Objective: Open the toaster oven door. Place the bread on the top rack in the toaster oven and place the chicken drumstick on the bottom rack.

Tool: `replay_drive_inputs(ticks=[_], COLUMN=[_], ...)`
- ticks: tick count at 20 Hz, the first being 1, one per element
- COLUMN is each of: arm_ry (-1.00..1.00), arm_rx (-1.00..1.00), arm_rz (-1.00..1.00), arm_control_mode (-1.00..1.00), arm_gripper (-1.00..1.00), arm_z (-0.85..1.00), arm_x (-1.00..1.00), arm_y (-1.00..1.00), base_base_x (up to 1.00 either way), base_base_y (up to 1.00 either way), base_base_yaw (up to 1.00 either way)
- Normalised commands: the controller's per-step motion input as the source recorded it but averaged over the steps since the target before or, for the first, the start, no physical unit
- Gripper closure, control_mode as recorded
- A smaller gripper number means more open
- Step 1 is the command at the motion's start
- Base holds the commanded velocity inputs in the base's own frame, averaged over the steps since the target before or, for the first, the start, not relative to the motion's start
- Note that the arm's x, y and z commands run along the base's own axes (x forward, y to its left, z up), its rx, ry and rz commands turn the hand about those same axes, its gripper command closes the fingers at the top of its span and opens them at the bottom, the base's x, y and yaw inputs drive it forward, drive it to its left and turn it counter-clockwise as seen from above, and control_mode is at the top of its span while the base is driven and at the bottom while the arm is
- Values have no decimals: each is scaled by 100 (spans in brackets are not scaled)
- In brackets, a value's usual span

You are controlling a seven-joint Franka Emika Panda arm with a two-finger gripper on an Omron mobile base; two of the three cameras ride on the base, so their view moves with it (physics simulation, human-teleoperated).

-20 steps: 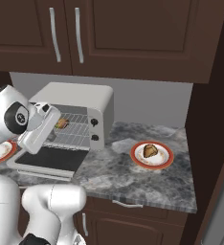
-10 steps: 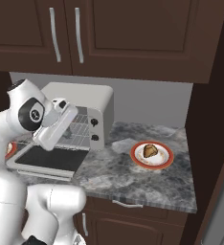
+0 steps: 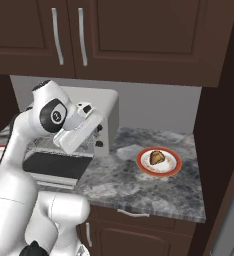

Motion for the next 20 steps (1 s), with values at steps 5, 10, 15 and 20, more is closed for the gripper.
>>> replay_drive_inputs(ticks=[5,10,15,20], arm_ry=[-12,-17,-23,-29], arm_rx=[8,15,18,20], arm_rz=[-31,-46,-46,-43], arm_control_mode=[-100,-100,-100,-100], arm_gripper=[-100,-100,-100,-100], arm_z=[0,-2,-16,-32], arm_x=[0,0,0,0], arm_y=[-55,-31,-32,-31], base_base_x=[0,0,0,0], base_base_y=[0,0,0,0], base_base_yaw=[0,0,0,0])
